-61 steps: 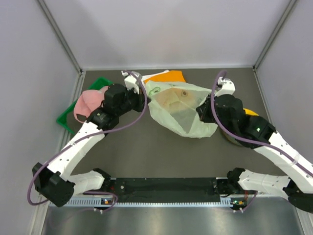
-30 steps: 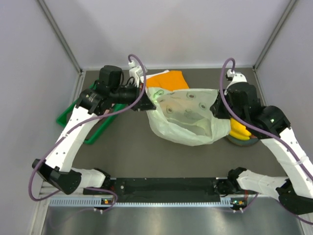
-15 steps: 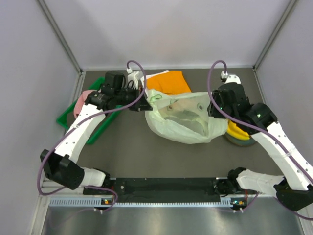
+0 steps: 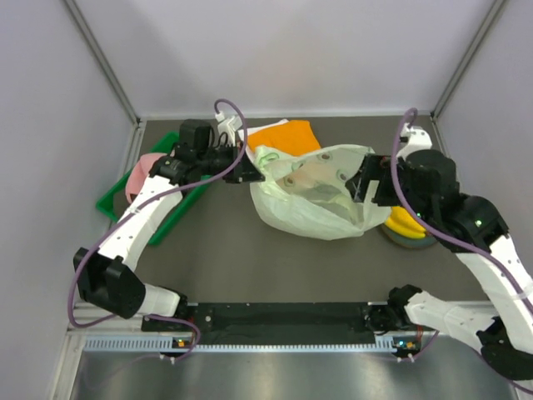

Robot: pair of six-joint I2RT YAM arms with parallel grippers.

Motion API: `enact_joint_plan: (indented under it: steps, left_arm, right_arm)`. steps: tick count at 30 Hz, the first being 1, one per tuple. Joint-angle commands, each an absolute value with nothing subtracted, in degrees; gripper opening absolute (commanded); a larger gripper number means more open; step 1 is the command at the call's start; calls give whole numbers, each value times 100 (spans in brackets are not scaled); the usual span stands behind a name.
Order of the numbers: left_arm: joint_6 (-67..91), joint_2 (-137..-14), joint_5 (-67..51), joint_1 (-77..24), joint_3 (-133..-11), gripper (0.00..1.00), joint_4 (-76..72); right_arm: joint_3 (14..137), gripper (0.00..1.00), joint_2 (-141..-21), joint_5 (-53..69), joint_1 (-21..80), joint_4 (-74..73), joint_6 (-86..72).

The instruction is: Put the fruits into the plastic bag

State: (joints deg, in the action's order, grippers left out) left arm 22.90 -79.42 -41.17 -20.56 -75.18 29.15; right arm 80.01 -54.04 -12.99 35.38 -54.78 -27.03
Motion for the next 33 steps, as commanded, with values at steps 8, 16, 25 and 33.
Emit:
enact_joint_plan:
  steps: [8,16,25,33]
  left_arm:
    - [2294,-7699,-3779,-2039,-7427,0,2435]
    - [2276,-7691,-3894,-2030,-7225,0,2329]
    - [2197,-7638,-3841,-2013,-7102,0,2338]
    - [2188,-7717,-3876,-2004,-7049,0,2338]
  right_arm:
    - [8929,99,-4886,-3681,3489,-6538,-2733]
    - [8667,99,-5378,-1910,1137,-6127,-2084]
    - [7639,98,-5537,-1775,-377,-5573,-1662]
    - [6803,90,-5774,-1864,-808,-5186,-1275]
